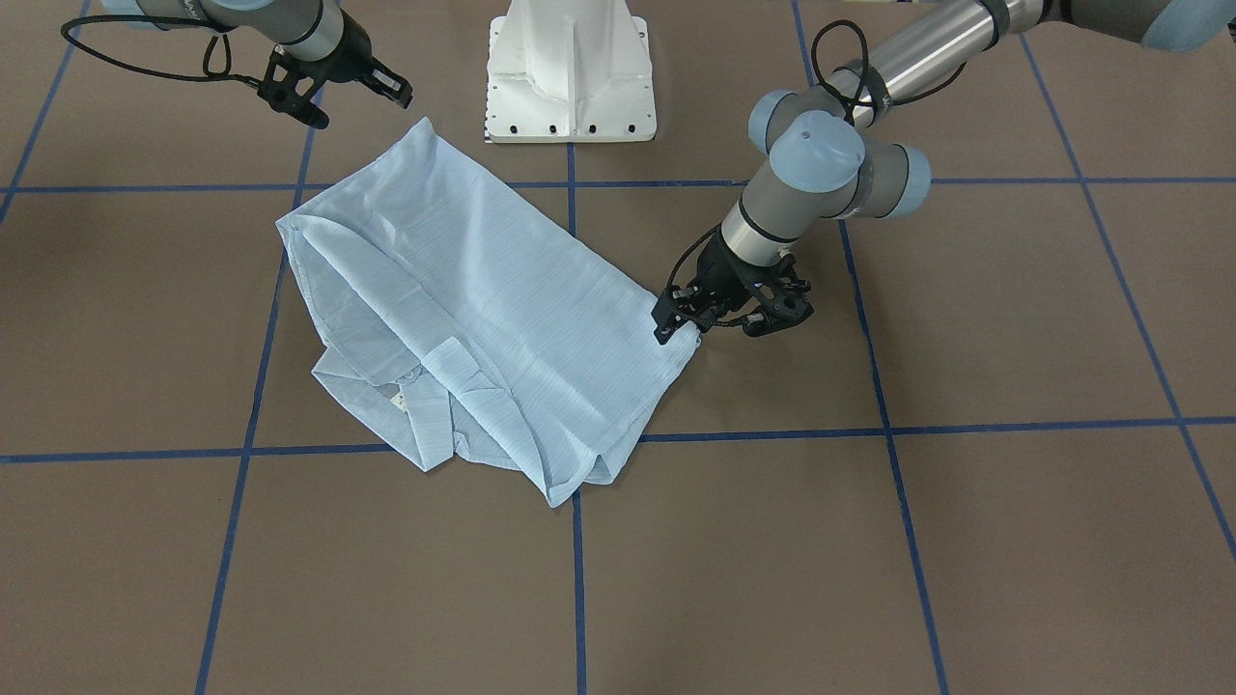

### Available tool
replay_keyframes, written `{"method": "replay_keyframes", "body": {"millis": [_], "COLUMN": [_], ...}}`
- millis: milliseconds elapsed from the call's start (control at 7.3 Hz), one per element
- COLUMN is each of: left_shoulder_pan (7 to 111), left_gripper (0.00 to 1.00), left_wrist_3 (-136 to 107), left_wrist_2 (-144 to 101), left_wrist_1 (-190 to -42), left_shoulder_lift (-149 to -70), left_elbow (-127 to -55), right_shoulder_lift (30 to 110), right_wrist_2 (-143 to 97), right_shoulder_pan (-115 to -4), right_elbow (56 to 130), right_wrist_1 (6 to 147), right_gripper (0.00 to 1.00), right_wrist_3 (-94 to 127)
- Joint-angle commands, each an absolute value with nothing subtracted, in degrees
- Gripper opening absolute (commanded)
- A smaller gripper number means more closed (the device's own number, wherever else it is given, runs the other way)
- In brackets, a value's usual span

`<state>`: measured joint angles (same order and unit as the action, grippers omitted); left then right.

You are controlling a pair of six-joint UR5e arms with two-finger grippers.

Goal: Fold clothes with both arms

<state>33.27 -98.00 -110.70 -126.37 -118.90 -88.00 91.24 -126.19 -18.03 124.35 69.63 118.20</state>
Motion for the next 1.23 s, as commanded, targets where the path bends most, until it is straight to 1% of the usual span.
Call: {"method": "replay_keyframes", "body": {"millis": [0,137,274,411,685,822,959,1096], "left_shoulder_pan": [32.78,32.70,32.70,32.52,32.43,33.30,35.92,40.73], "left_gripper": [0.72,0.63,0.14,0.00,0.00,0.00,0.00,0.00], "left_wrist_3": [-98.09,-98.35,-99.83,-99.76,-99.23,-97.84,-93.38,-89.95], "left_wrist_2": [-109.17,-108.99,-108.98,-108.98,-108.90,-108.37,-104.37,-104.07], "left_wrist_1": [-122.98,-121.83,-121.73,-121.73,-121.55,-121.55,-121.64,-122.16], "left_shoulder_lift": [-119.00,-119.18,-119.18,-119.27,-119.18,-119.44,-121.27,-127.47], "left_elbow": [-88.68,-88.94,-89.03,-89.03,-89.56,-89.21,-88.08,-80.32], "right_shoulder_lift": [90.71,90.36,90.26,89.83,89.48,89.39,89.38,89.04], "right_wrist_2": [-126.65,-126.65,-126.74,-126.74,-126.48,-126.39,-126.39,-126.39], "right_shoulder_pan": [-23.79,-26.34,-28.72,-29.09,-29.96,-30.41,-31.11,-31.55], "right_elbow": [124.11,123.75,123.75,123.66,123.49,123.49,123.66,123.75], "right_wrist_1": [69.61,69.70,69.61,69.70,69.70,69.70,69.70,69.70], "right_gripper": [1.00,1.00,1.00,1.00,1.00,1.00,1.00,1.00], "right_wrist_3": [118.13,118.04,117.86,117.86,117.69,117.69,117.69,117.69]}}
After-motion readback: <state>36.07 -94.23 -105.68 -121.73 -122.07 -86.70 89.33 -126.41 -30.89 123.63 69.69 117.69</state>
